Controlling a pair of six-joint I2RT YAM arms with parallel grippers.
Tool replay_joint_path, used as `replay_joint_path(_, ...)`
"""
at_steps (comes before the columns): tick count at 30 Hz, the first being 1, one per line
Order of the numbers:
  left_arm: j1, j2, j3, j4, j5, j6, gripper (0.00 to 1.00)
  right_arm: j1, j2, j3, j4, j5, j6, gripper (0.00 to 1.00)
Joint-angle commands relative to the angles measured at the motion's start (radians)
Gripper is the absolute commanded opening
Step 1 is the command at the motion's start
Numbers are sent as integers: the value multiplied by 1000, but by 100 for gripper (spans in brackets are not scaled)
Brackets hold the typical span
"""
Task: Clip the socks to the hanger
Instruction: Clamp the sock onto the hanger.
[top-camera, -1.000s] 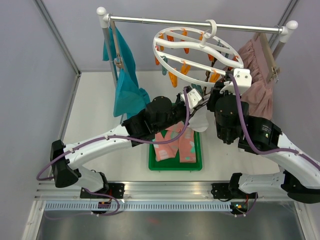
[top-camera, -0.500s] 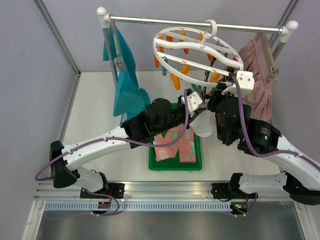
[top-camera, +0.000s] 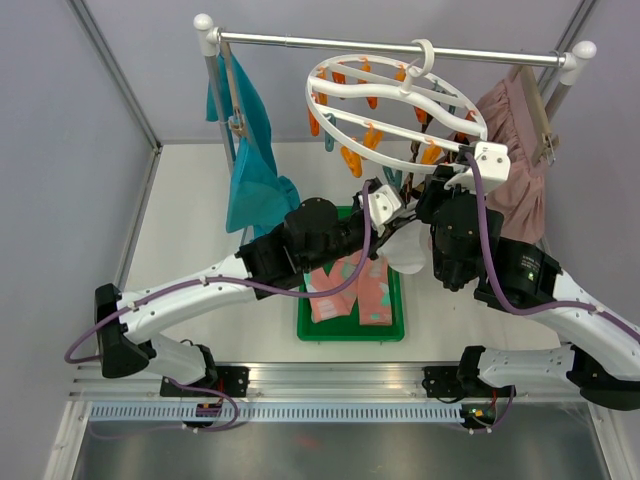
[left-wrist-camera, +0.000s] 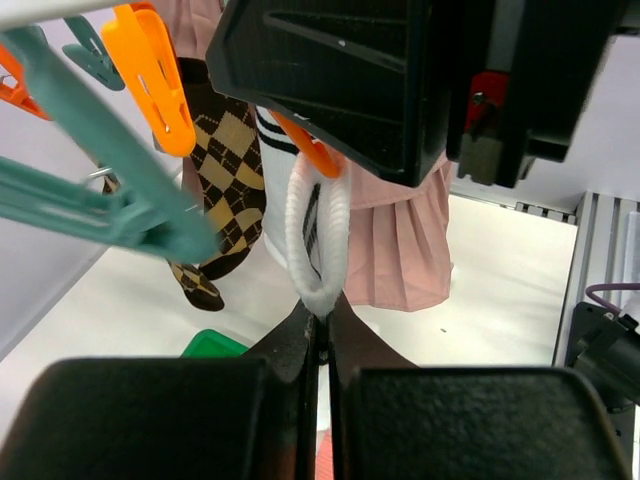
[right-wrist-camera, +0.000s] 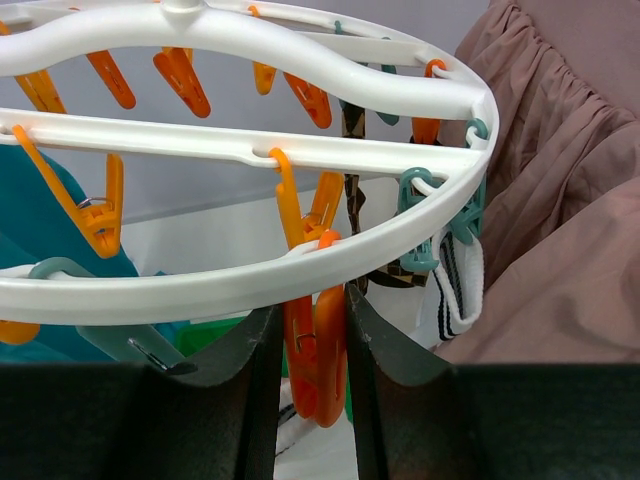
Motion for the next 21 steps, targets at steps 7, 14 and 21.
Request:
replay_joint_path(7, -14, -38, -6, 11, 37, -27, 2, 0, -3, -13, 37, 60, -14, 0)
replay_joint_path(14, -17, -43, -5, 23, 60, -40, 2, 0, 5, -14, 42, 63, -19, 0)
replay_joint_path(21, -17, -49, -2, 40, 60, -54, 2, 0, 7, -19, 42, 60, -20, 0)
